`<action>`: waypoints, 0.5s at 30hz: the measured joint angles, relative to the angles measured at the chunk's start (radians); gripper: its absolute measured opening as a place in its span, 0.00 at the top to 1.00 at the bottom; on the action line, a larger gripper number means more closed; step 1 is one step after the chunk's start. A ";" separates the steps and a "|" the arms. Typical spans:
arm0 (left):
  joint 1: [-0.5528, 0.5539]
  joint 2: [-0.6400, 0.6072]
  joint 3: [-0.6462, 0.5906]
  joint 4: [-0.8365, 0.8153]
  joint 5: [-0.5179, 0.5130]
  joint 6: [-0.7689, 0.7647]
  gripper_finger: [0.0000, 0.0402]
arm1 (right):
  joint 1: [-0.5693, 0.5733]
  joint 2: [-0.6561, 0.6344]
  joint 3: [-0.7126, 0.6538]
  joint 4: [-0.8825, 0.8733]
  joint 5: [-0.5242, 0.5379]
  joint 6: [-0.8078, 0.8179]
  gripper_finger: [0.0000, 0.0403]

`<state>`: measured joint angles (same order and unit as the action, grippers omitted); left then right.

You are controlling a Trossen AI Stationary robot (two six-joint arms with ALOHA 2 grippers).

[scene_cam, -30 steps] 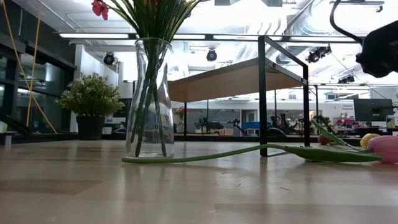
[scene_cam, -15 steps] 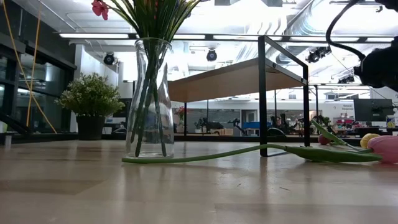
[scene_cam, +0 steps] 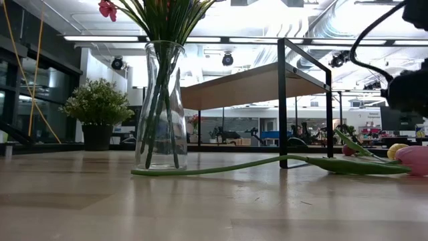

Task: Pick and place flowers into a vace then onto a shelf
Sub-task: Put the yellow tulip into the right transparent vase

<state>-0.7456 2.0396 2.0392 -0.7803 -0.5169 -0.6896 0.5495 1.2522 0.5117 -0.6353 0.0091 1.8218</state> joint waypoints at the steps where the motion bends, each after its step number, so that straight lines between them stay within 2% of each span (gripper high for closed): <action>1: 0.000 0.000 0.000 0.000 0.002 0.000 0.47 | 0.000 0.000 -0.015 0.025 -0.001 0.001 0.65; 5: 0.000 0.000 0.000 0.000 0.002 0.000 0.47 | -0.001 -0.004 -0.049 0.075 -0.022 0.014 0.65; 15: 0.000 0.000 0.000 0.000 -0.025 0.000 0.47 | 0.000 -0.003 -0.055 0.060 -0.023 0.006 0.65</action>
<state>-0.7456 2.0396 2.0392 -0.7799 -0.5423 -0.6895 0.5493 1.2495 0.4568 -0.5749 -0.0135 1.8282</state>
